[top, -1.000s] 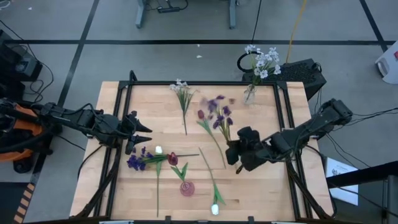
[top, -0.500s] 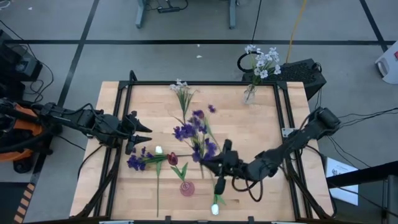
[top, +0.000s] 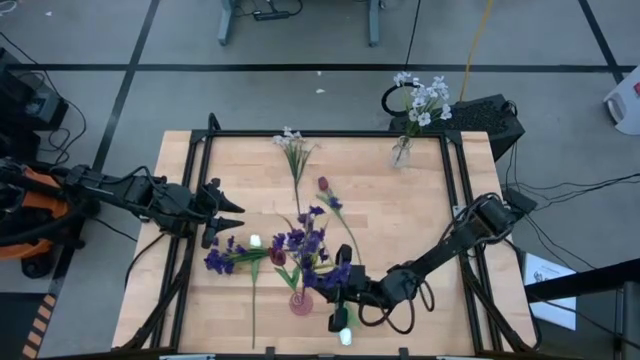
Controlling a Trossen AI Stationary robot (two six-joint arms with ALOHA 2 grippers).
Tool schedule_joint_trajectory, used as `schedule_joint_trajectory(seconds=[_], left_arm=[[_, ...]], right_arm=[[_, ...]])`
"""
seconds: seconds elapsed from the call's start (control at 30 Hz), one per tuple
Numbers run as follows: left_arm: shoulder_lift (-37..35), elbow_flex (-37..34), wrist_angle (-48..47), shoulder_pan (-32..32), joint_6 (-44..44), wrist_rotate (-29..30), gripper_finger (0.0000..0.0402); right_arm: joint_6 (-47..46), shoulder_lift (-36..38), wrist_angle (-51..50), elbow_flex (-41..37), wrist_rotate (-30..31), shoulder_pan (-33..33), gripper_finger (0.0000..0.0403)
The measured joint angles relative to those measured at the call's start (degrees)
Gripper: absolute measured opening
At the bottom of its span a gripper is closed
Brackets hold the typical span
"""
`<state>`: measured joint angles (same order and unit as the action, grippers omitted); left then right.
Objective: Sort flowers into vase by color
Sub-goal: Put the violet flower into the pink vase
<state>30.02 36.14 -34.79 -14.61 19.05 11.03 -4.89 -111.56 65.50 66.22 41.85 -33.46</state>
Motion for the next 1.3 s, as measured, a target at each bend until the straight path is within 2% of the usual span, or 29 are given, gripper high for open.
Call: schedule_joint_trajectory(seconds=[0.33,0.6,0.83,1.07,1.3], left_arm=[[0.19,0.00,-0.01,0.00,-6.29,-0.03,0.0176],[0.26,0.00,-0.03,-0.02,-6.41,-0.07,0.0176],[0.26,0.00,-0.04,-0.01,-6.43,-0.27,0.0176],[0.26,0.00,-0.07,-0.02,-6.43,-0.29,0.0176],[0.26,0.00,-0.07,-0.01,-6.34,-0.29,0.0176]], right_arm=[[5.18,-3.72,-4.25,6.59,0.23,1.03,0.0000],[7.01,-3.66,-5.60,8.43,0.45,1.18,0.0000],[8.64,-3.66,-5.87,8.41,3.08,1.14,0.0000],[2.34,-3.66,-14.24,8.39,2.96,1.10,0.0000],[0.04,-3.66,-17.43,8.41,2.15,1.10,0.0000]])
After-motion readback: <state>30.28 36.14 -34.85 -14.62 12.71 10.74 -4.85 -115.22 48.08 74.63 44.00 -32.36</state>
